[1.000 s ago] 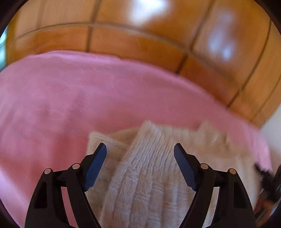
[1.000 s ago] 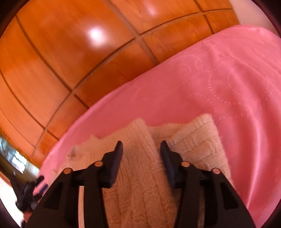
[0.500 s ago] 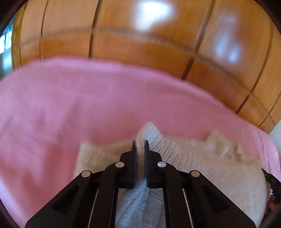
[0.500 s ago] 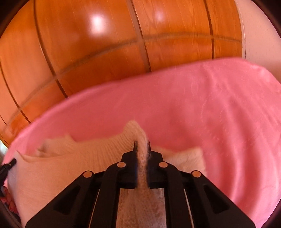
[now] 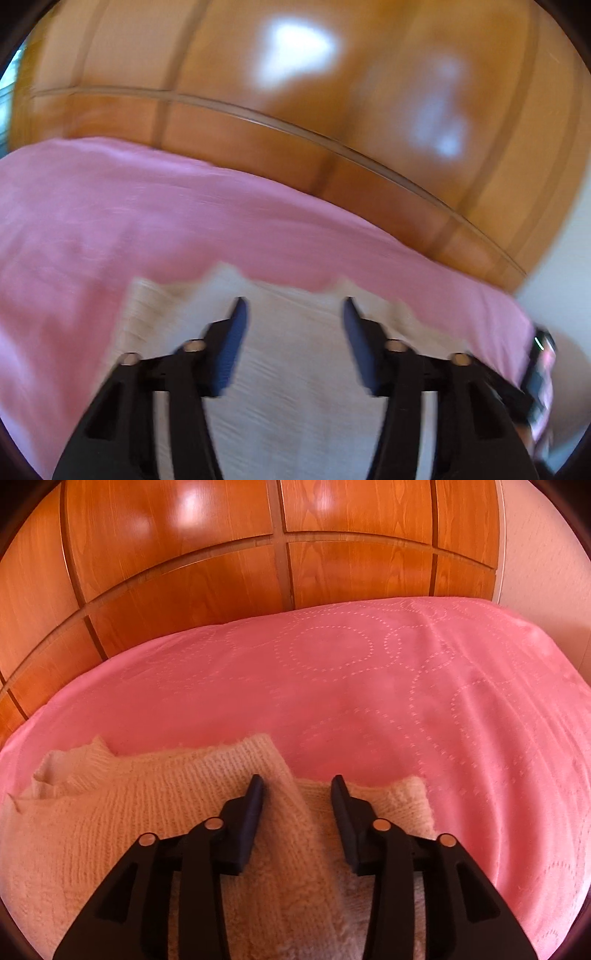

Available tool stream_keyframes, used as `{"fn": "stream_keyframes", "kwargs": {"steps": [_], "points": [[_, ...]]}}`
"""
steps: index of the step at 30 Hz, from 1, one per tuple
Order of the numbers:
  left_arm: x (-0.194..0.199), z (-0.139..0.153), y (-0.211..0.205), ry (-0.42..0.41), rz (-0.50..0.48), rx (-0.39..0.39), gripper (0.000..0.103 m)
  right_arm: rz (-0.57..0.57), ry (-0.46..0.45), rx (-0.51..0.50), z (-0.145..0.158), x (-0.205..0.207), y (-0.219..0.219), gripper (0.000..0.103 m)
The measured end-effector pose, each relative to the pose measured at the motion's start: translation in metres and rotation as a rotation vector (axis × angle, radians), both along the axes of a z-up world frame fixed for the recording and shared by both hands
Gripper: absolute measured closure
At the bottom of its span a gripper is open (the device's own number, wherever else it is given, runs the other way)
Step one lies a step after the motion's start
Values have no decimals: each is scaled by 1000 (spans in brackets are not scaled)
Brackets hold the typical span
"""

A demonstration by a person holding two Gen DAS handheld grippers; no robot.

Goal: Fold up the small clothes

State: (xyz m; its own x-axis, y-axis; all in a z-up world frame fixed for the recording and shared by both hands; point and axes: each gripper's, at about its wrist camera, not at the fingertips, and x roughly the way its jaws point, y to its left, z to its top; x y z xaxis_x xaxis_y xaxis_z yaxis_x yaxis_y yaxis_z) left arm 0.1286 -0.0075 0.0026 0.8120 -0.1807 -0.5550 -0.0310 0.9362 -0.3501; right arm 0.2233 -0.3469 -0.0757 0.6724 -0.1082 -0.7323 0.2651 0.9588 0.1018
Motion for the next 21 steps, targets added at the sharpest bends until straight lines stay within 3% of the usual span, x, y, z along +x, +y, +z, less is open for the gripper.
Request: {"fn": "stream_keyframes", "kwargs": {"steps": [4,7,9,13,16,21], "points": [[-1,-2,-53,12,-148,64,65,-2,-3,6,0,-1,0,60],[15,-16,-88,67,-237,124,65,-3,-4,8,0,0,-1,60],[33,-30,-107,96,-269,205,65,-3,-4,6,1,0,-1,60],[69,-60,-124,139,-246,378,66,-5,-5,6,1,0,-1,59],[85,-70,-121,178,-255,349,66,-7,-5,7,0,0,0,59],[78,-71,-115,158,-266,312,66,-16,-6,16,1,-1,-1,57]]}}
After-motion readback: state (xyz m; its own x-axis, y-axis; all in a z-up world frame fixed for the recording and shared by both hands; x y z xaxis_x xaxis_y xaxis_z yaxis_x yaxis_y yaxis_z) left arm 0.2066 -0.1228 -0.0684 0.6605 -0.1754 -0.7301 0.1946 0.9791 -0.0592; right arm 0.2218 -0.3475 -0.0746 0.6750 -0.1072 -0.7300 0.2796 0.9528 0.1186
